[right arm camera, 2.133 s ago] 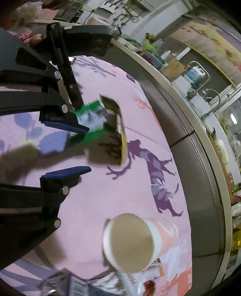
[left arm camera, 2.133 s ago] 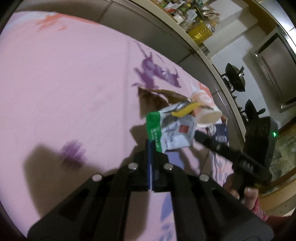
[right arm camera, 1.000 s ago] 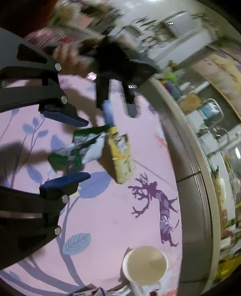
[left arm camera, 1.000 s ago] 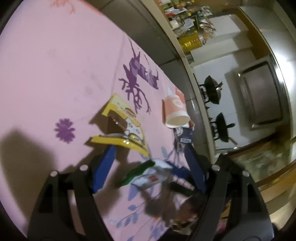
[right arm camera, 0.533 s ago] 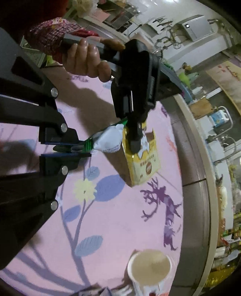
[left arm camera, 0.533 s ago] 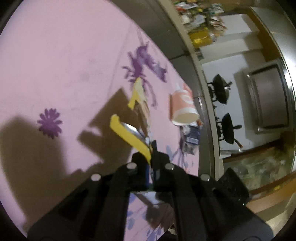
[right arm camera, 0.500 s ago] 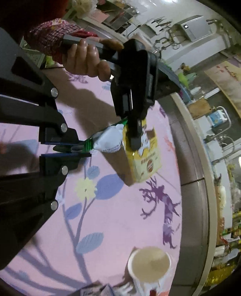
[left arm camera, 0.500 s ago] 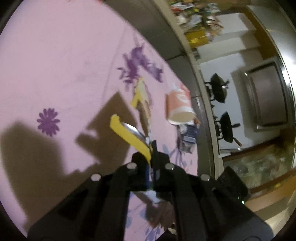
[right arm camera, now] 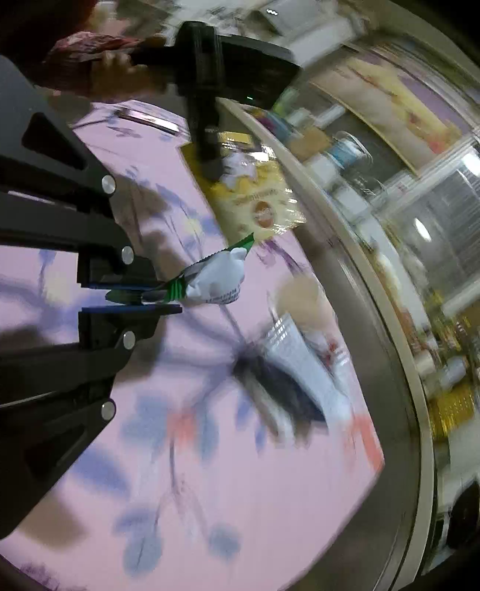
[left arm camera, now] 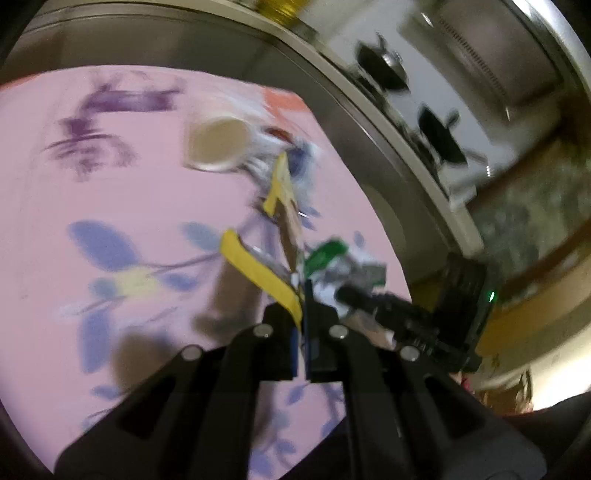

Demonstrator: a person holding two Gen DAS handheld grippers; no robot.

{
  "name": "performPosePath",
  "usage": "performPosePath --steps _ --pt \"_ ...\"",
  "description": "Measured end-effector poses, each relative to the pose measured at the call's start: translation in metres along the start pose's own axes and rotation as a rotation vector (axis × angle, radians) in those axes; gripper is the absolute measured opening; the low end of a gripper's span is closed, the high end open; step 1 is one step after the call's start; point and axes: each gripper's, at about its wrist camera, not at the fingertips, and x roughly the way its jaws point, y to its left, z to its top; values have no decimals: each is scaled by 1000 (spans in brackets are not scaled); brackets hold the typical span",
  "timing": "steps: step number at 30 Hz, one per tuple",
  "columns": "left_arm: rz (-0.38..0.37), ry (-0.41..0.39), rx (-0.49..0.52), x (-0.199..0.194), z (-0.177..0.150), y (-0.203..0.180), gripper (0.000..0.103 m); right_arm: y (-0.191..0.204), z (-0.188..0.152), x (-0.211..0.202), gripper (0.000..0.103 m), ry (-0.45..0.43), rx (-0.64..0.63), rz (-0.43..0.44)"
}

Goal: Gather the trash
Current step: 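Carry packet and wrapper to the bin and open both grippers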

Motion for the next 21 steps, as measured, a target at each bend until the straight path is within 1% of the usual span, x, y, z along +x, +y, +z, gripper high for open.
performPosePath --steps 3,6,9,10,13,16,19,21 --pt "1 70 87 40 8 -38 1 -40 -2 -35 4 -80 89 -64" --pt "-6 144 169 85 18 -78 1 -76 -9 -64 4 -143 172 -110" --pt "-5 189 239 120 28 -109 1 -107 -14 -87 4 -202 239 -142" --pt "-7 210 265 137 34 -123 1 -117 -15 -93 4 -222 260 -149" --pt "-8 246 316 175 50 -152 1 -150 -15 -113 4 -279 329 -174" --pt "-8 261 362 214 70 -183 1 -182 -10 -133 4 -339 388 -226" --pt "-21 276 389 251 92 -208 1 -214 -2 -149 4 -393 443 -300" --pt "-24 282 400 273 103 -223 1 -236 5 -155 4 -411 475 -340"
